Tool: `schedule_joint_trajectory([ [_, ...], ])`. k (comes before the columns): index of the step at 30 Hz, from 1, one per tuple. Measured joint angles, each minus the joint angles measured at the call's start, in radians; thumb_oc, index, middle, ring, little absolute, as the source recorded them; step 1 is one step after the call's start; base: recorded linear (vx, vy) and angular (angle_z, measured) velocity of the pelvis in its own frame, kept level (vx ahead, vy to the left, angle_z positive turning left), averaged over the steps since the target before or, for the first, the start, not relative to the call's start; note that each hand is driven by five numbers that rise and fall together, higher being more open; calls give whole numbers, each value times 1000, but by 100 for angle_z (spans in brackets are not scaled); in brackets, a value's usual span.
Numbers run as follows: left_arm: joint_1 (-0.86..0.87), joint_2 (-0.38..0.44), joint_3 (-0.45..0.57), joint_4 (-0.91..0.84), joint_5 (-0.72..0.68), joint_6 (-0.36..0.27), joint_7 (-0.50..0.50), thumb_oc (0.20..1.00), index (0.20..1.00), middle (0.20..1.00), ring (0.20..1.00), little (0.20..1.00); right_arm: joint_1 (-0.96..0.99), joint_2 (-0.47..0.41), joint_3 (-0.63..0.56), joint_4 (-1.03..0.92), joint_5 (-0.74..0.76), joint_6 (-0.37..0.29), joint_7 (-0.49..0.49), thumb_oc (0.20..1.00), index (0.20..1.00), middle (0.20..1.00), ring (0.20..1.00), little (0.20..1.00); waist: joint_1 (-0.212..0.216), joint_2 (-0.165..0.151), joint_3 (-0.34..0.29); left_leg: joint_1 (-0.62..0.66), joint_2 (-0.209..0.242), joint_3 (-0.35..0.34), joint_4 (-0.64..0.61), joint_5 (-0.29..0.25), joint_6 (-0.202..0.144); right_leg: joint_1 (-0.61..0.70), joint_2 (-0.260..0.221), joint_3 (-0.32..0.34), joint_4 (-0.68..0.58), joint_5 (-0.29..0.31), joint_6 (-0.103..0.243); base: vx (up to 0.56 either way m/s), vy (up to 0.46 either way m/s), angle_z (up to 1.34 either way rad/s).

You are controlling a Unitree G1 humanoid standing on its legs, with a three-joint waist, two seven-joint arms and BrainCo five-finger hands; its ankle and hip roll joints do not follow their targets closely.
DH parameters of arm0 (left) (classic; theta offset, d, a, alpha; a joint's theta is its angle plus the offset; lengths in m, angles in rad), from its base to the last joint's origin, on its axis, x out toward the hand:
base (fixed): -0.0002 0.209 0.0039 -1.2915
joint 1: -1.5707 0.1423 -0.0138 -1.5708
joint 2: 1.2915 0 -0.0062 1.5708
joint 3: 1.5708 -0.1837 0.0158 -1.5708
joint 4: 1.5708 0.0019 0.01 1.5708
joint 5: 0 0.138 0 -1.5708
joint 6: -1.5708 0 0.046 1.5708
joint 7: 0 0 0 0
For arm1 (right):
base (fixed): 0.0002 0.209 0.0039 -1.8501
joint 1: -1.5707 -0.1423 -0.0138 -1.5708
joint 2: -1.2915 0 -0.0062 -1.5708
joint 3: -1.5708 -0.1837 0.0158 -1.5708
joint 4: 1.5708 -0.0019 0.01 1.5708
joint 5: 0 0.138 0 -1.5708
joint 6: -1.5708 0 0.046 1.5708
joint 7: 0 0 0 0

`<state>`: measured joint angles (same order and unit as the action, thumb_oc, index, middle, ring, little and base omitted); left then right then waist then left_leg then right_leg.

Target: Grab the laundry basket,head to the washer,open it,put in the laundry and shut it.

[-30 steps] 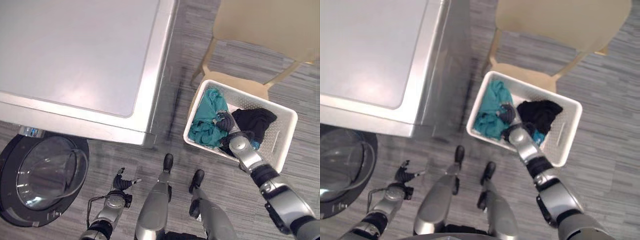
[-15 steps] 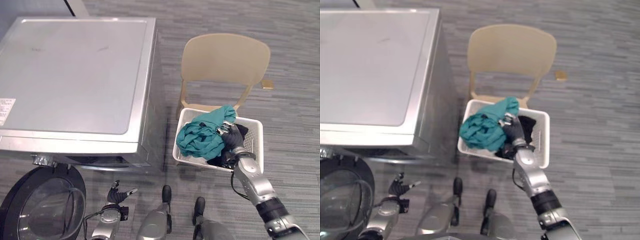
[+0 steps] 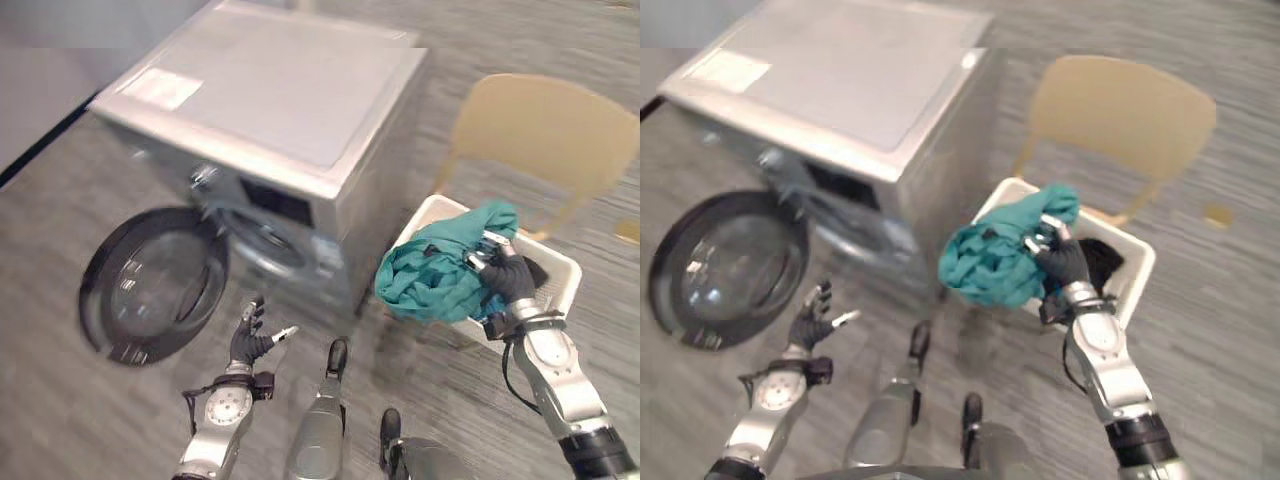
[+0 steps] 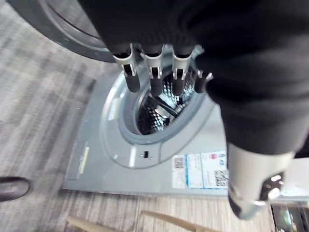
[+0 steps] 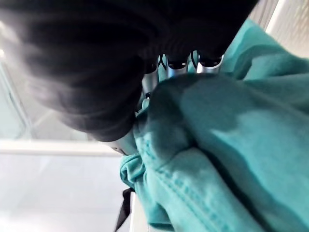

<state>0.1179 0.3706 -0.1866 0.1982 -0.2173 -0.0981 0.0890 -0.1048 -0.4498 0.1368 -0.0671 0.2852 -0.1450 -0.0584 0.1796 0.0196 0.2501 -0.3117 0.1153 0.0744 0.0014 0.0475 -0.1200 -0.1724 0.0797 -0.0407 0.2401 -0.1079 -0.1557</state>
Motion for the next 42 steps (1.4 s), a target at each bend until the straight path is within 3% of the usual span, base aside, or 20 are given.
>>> schedule_joint_trajectory([
  [1,2,24,-3,-49,-2,-6,-17,1000,1000,1000,1000,1000,-4,-2,22,-17,0,-2,14,200,200,200,200,200,-16,-21,2,54,-11,59,81,-14,-3,11,-38,-30,-36,24,8,-163,-85,132],
  [2,-6,26,-2,-72,-2,-29,-23,1000,1000,1000,1000,1000,-6,-2,31,-25,0,-5,21,200,200,200,200,200,-45,-29,3,103,-17,47,107,-32,1,31,-51,-53,-88,51,47,-110,-55,121],
  [4,-28,50,-9,-167,7,-47,-51,1000,1000,1000,1000,1000,-47,-10,50,-39,3,-5,52,200,200,200,200,200,-69,-32,4,243,-18,39,140,-108,-8,41,-61,-78,-162,115,85,-54,-3,64],
  [7,-155,67,-78,-203,89,-63,-62,1000,1000,1000,1000,1000,-64,-25,73,-59,49,-3,94,200,200,200,200,200,-147,-26,-6,364,-21,62,49,-130,-7,73,-48,-147,-239,155,135,42,51,93],
  [9,-214,62,-117,-209,115,-83,-69,1000,1000,1000,1000,1000,-74,-28,75,-81,53,-5,109,200,200,200,200,200,-155,-31,-7,374,-35,58,-1,-118,26,58,-37,-148,-266,182,166,109,71,46],
  [11,-304,74,-207,-228,179,-92,-54,1000,1000,1000,1000,1000,-137,-5,165,-85,127,3,134,200,200,200,200,200,-145,-37,-12,415,-54,58,-80,-74,82,33,-14,-188,-285,174,164,84,120,-10],
  [13,-320,69,-242,-229,201,-87,-43,1000,1000,1000,1000,1000,-157,25,225,-87,163,3,144,200,200,200,200,200,-145,-39,-18,412,-61,73,-77,-71,91,43,-27,-213,-294,160,166,26,85,-26],
  [15,-351,52,-272,-230,219,-87,-41,1000,1000,1000,1000,1000,-187,34,285,-82,189,3,159,200,200,200,200,200,-140,-10,-26,405,-33,103,-82,-58,111,-47,-53,-230,-43,98,122,11,104,0],
  [16,-406,73,-325,-211,243,-87,-26,1000,1000,1000,1000,1000,-187,51,318,-80,213,5,154,200,200,200,200,200,-143,-55,-62,404,-61,101,-65,-58,104,-59,-146,-205,129,15,161,18,85,28],
  [17,-416,76,-327,-189,254,-89,-17,1000,1000,1000,1000,1000,-192,68,330,-79,226,10,156,200,200,200,200,200,-141,-63,-79,404,-68,98,-63,-60,98,-38,-130,-178,80,2,120,30,84,19],
  [18,-434,66,-337,-153,278,-88,0,1000,1000,1000,1000,1000,-195,78,345,-80,238,16,146,200,200,200,200,200,-141,-48,-90,403,-52,92,-63,-47,88,-5,-107,-177,14,38,126,24,35,-19],
  [19,-463,62,-347,-115,282,-87,3,514,514,514,514,514,-203,77,360,-79,244,22,142,200,200,200,200,200,-139,-42,-93,404,-42,94,-64,-46,87,19,-91,-176,-39,68,116,32,61,-34],
  [20,-485,63,-352,-92,312,-87,11,200,200,200,200,200,-211,68,364,-79,245,27,130,200,200,200,200,200,-145,-41,-97,403,-31,105,-63,-43,82,46,-69,-169,-107,117,116,24,49,-31],
  [25,-462,23,-351,-69,318,-87,57,200,200,200,200,200,-209,65,383,-77,285,33,117,200,200,200,200,200,-148,-41,-100,419,-33,105,-57,-43,82,114,-56,-150,-226,180,123,40,27,-12],
  [26,-439,24,-337,-84,317,-86,63,200,200,200,200,200,-205,67,388,-77,285,33,119,410,410,410,410,410,-148,-40,-108,422,-36,105,-61,-43,82,124,-55,-145,-245,183,124,24,14,-5],
  [27,-411,23,-318,-104,317,-86,65,200,200,200,200,200,-201,67,393,-77,285,33,126,909,909,909,909,909,-148,-40,-112,426,-37,106,-64,-43,82,128,-55,-142,-254,189,126,34,17,-6],
  [28,-391,23,-308,-115,317,-85,68,200,200,200,200,200,-194,68,393,-77,285,33,129,1000,1000,1000,1000,1000,-148,-41,-118,427,-38,106,-67,-43,82,132,-55,-142,-262,192,128,32,16,-3],
  [35,-244,22,-217,-148,298,-54,77,200,200,200,200,200,-87,64,371,-74,238,33,143,1000,1000,1000,1000,1000,-149,-44,-144,439,-48,106,-81,-43,82,163,-66,-139,-318,222,152,12,7,1],
  [40,-162,24,-130,-152,258,-53,87,200,200,200,200,200,9,-5,266,-79,91,34,127,1000,1000,1000,1000,1000,-149,-44,-148,439,-60,107,-81,-43,83,163,-79,-139,-319,228,160,0,0,0],
  [42,-108,19,-62,-152,252,-56,87,200,200,200,200,200,83,-24,150,-110,-22,31,117,1000,1000,1000,1000,1000,-150,-44,-149,439,-63,107,-81,-44,84,163,-82,-137,-319,228,161,0,0,0],
])
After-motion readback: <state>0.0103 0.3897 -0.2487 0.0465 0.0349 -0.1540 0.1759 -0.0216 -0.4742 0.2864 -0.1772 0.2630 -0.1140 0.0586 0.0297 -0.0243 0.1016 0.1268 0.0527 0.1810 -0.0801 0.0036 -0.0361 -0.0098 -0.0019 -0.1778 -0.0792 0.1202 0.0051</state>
